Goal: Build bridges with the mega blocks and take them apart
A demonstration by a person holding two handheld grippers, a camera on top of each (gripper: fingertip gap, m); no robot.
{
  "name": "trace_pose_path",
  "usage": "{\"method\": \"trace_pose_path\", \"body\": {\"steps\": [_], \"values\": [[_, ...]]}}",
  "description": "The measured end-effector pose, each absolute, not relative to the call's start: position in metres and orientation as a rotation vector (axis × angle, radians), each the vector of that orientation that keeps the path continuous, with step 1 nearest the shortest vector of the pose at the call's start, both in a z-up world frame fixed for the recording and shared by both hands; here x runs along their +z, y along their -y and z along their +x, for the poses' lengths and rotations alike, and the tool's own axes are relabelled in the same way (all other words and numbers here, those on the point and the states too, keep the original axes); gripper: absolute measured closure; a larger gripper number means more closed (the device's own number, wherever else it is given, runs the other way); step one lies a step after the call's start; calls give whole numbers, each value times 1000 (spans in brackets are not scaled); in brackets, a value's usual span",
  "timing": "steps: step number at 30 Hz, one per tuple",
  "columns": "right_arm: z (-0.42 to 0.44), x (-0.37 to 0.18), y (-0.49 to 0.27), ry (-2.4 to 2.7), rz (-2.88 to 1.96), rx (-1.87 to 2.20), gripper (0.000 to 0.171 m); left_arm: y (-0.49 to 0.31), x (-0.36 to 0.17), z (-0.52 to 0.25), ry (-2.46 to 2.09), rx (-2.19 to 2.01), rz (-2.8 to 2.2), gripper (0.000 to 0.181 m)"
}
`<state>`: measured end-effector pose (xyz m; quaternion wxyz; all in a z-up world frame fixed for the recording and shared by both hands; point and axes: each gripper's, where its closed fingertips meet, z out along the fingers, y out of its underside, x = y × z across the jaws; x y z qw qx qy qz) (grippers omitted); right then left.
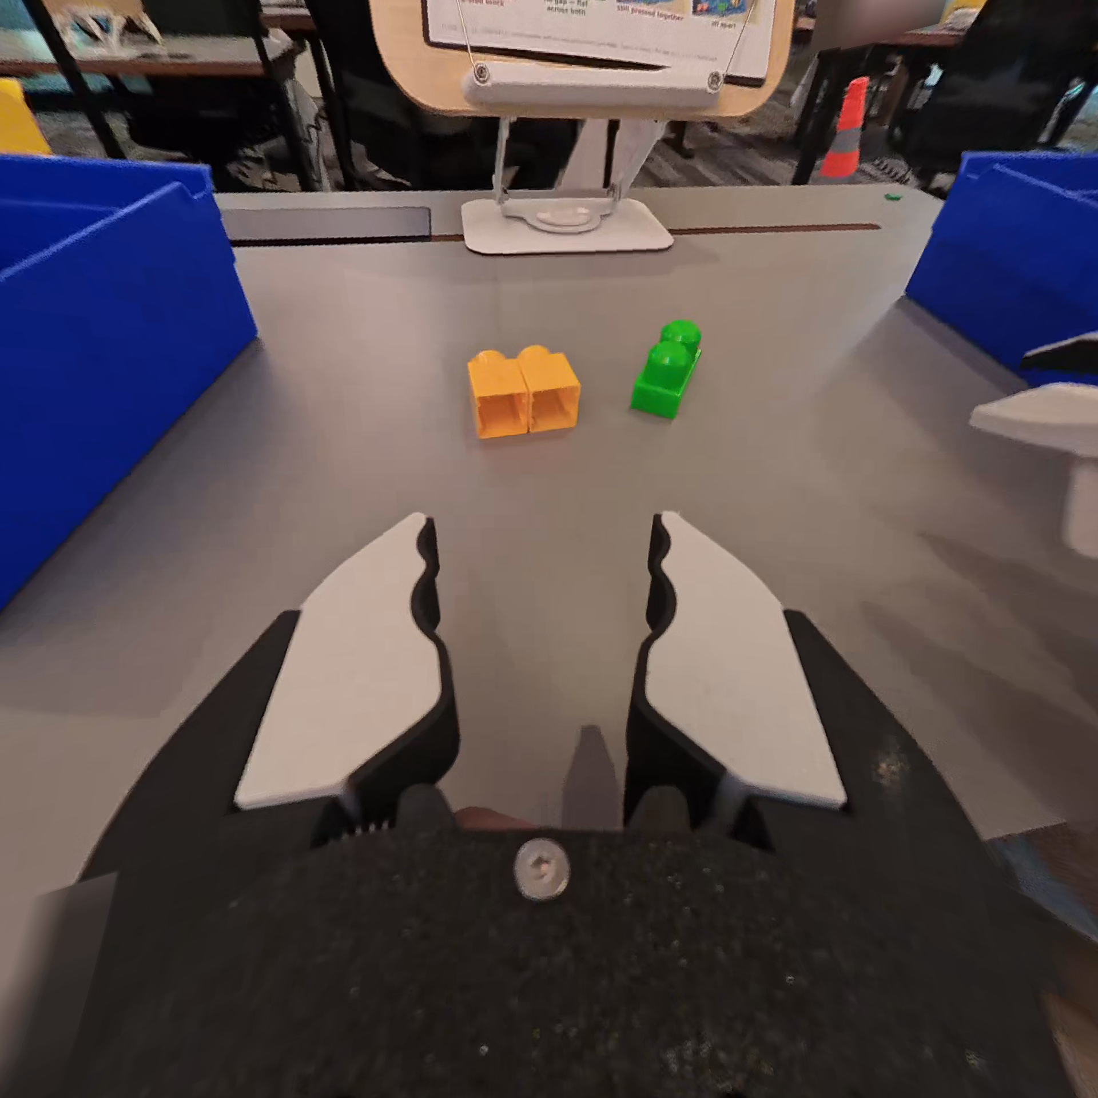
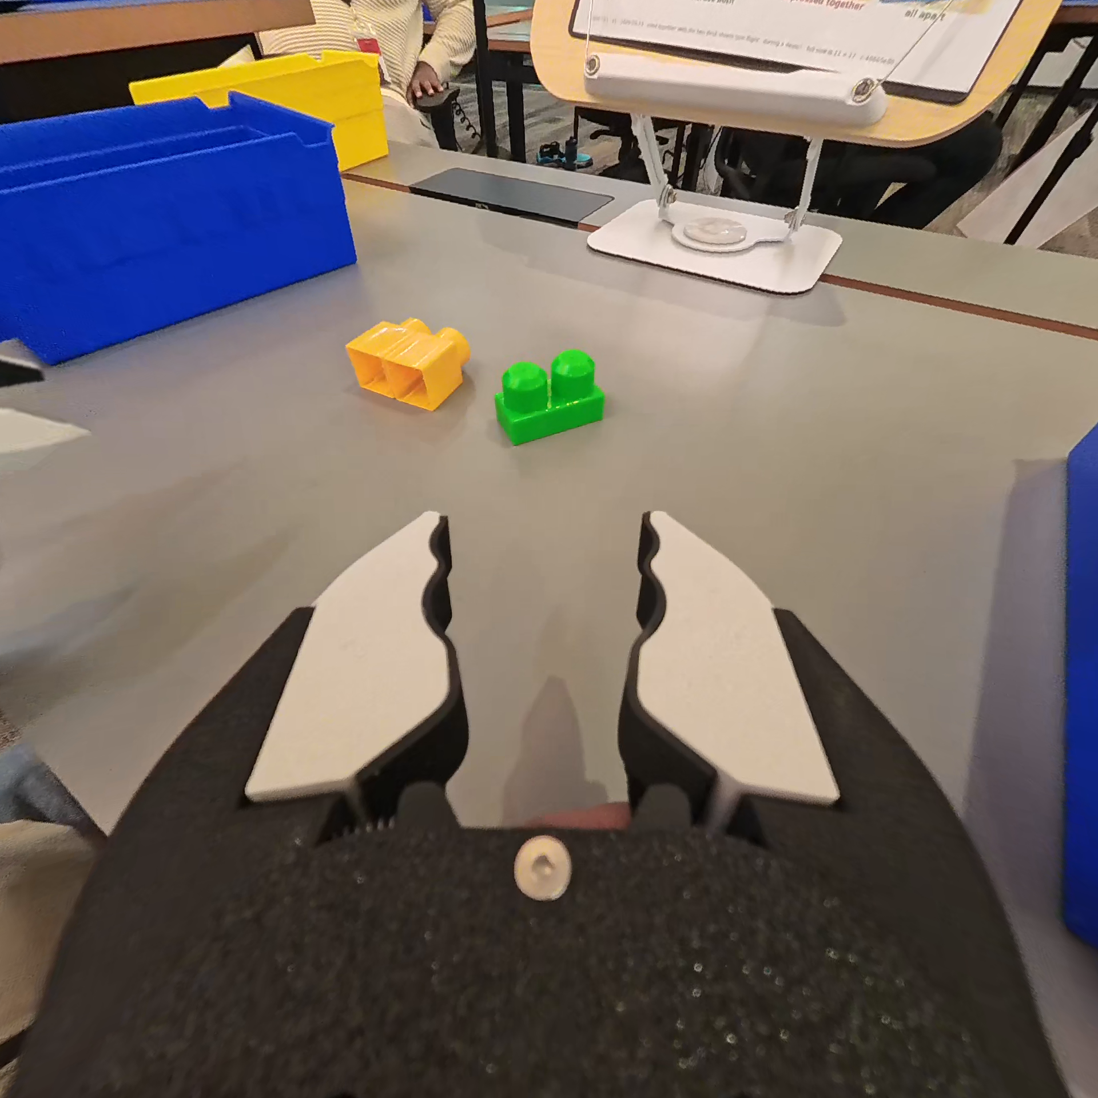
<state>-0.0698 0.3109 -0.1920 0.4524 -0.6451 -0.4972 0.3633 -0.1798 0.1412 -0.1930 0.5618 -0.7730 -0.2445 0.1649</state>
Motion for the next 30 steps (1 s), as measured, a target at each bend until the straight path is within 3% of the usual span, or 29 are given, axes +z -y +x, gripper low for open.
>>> {"method": "trace_pose_path", "body": {"steps": [10,17,30], "values": [[-71,-194,-310,1235,-1595,898,111,-146,-202,-188,577,376,-1885,109],[-68,-193,-315,1218,-1602,900,111,-192,-214,-201,616,293,-1929,122],[-60,-193,-330,1180,-1624,924,111,-249,-256,-251,736,237,-2158,123]]}}
